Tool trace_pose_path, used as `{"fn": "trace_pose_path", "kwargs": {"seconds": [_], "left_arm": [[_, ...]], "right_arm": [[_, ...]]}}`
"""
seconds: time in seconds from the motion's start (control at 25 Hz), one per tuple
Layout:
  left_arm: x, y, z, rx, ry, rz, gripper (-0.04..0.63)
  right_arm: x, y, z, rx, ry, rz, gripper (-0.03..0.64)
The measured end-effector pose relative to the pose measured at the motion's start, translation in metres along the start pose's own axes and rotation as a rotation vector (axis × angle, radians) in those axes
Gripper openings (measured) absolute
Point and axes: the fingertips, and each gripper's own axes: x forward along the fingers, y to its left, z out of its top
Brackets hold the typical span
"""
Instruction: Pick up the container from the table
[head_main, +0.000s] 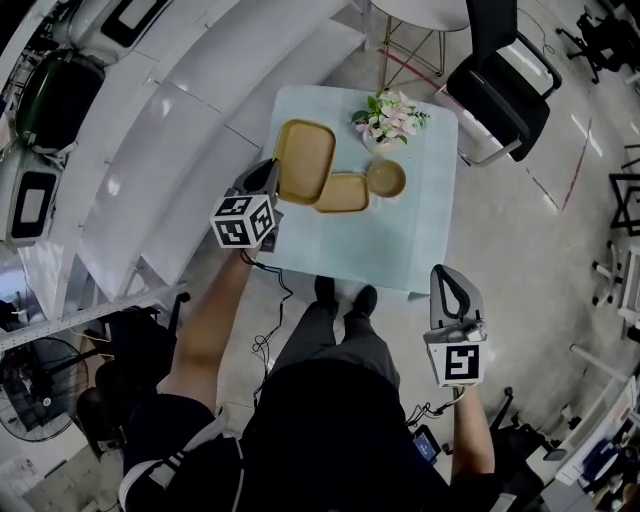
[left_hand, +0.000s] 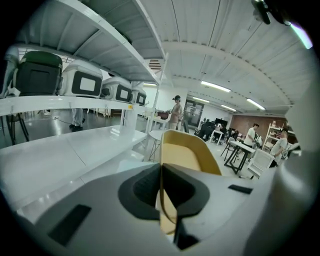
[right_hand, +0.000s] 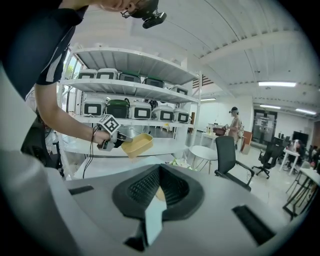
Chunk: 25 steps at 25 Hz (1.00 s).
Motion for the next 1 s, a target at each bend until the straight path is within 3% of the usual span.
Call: {"fn": "trace_pose_path", "kwargs": {"seconds": [1.0], "left_arm": [[-0.123,-0.073,0.072,0.118,-0.232,-0.045,0.009]], "right_arm": [[-0.012,-0.015,0.036,0.069,-0.089,-0.039,0.000]]}}
